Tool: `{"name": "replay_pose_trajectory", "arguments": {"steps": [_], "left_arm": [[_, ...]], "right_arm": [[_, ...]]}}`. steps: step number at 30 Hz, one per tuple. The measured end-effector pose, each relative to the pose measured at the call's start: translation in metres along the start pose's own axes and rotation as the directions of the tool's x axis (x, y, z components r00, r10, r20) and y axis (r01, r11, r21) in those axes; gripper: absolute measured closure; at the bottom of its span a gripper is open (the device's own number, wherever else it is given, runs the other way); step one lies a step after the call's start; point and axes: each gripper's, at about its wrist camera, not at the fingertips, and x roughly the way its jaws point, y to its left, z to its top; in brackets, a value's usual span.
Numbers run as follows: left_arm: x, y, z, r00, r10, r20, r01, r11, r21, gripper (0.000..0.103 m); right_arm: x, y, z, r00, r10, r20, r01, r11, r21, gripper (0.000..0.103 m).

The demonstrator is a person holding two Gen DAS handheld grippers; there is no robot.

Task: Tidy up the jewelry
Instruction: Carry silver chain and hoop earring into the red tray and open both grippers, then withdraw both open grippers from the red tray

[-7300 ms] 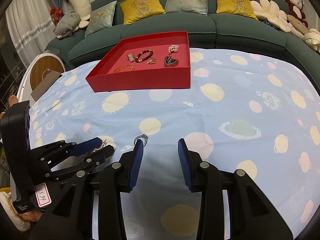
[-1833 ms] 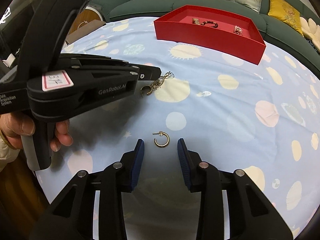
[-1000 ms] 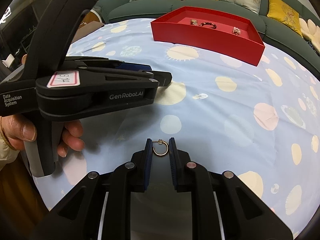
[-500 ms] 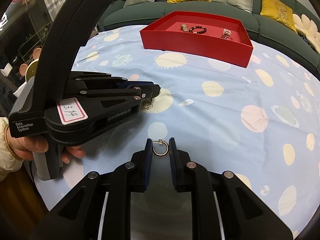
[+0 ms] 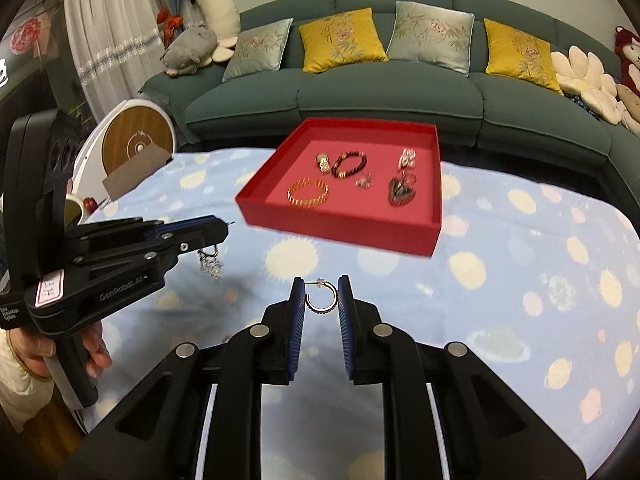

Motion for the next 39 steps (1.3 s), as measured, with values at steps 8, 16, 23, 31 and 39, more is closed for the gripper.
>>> {"name": "replay_pose_trajectory", "arguments": {"steps": [8,16,23,31,39], "left_arm": [[0.049,0.029,0.078,0.998,0.055,0.026,-0.054,0.998,-0.031,0.098],[0.121,0.054,0.086,0.99,0.12,-0.078,-0.126,0.988,-0.087,0.094],[0.104,0.073,0.084,0.988,0.144,-0.053,-0.152,0.964,-0.22,0.065],[-0.008,0.044,0.069,0.986,0.153,0.064,-0.143,0.981,-0.13,0.043],[-0.056,0.014,-0.006,0.994,0.104,-0.043,-0.108,0.987,-0.117,0.041]], "right_arm": [[0.047,-0.039,0.094,0.997,-0.02,0.069,0.014,0.996,0.085,0.087],[0.138,-0.061,0.108,0.998,-0.001,-0.057,0.009,0.988,0.156,0.087],[0.137,-0.06,0.099,1.0,0.0,-0.02,0.003,0.984,0.18,0.067],[0.021,-0.04,0.101,0.988,-0.035,0.15,0.017,0.992,0.123,0.053],[-0.065,-0.011,0.026,0.983,-0.062,0.171,0.047,0.995,0.092,0.048]]}}
